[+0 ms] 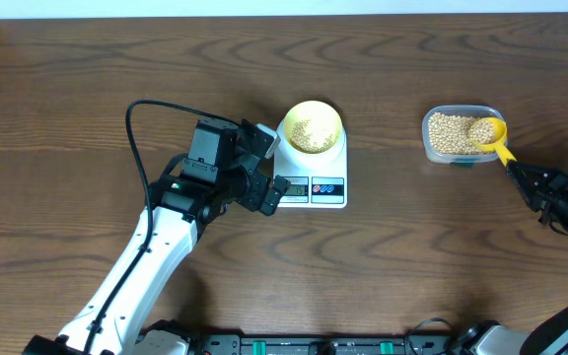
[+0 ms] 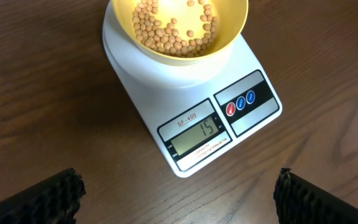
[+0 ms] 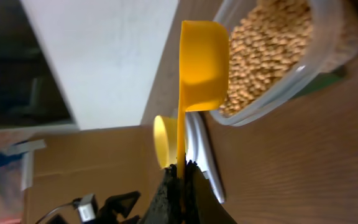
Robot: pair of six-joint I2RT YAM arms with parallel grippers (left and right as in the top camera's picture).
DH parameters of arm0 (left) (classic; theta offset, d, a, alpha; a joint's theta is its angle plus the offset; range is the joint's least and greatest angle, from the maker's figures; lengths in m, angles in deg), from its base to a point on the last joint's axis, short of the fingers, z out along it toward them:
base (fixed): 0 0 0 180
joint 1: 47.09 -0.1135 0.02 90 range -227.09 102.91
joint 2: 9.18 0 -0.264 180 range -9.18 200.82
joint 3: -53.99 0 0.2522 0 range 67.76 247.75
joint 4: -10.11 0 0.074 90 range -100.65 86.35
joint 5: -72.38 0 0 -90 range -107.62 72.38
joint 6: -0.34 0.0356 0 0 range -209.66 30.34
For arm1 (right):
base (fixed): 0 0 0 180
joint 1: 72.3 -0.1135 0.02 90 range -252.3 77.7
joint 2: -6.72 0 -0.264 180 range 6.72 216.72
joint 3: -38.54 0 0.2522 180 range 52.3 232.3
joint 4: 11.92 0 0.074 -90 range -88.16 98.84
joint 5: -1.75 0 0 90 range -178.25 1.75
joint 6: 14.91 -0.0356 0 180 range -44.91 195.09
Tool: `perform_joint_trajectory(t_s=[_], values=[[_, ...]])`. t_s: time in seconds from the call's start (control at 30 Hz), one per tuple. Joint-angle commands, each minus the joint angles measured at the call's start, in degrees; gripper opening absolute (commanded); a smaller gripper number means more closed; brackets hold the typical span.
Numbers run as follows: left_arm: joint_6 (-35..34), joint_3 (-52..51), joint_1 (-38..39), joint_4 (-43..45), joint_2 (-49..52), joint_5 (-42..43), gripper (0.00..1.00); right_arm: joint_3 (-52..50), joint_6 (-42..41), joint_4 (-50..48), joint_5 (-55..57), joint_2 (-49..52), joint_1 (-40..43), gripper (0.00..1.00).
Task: Scoop item into bowl and weigh 50g on scale
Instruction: 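Scoop soybeans and lift the filled scoop out of the tub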
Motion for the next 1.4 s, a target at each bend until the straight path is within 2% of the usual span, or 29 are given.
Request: perform_joint_trajectory(t_s=[0.0, 0.43, 0.6, 0.9, 1.13, 1.37], values=[[0.3, -0.3, -0.3, 0.1, 0.4, 0.5, 1.0, -0.4, -0.4, -0.1, -9.0, 0.3, 0.4, 0.01], [0.3, -0.3, -0.3, 0.0, 0.4, 0.5, 1.0, -0.4, -2.6, 0.0, -13.9, 0.3, -1.6, 0.01], [0.3, -0.3, -0.3, 0.0, 0.4, 0.5, 1.0, -0.4, -8.2, 0.0, -13.9, 0.3, -5.1, 0.01], [0.3, -0.3, -0.2, 0.0, 0.4, 0.5, 1.0, -0.4, -11.9, -0.9, -13.9, 0.3, -12.6, 0.01], [0.3, -0.3, -0.3, 0.0, 0.4, 0.5, 1.0, -0.4, -18.6, -6.9, -13.1, 0.3, -18.1, 0.01], [0.3, -0.3, -0.2, 0.0, 0.4, 0.5, 1.0, -0.4, -31.2, -18.9, -6.6, 0.3, -25.2, 0.01]])
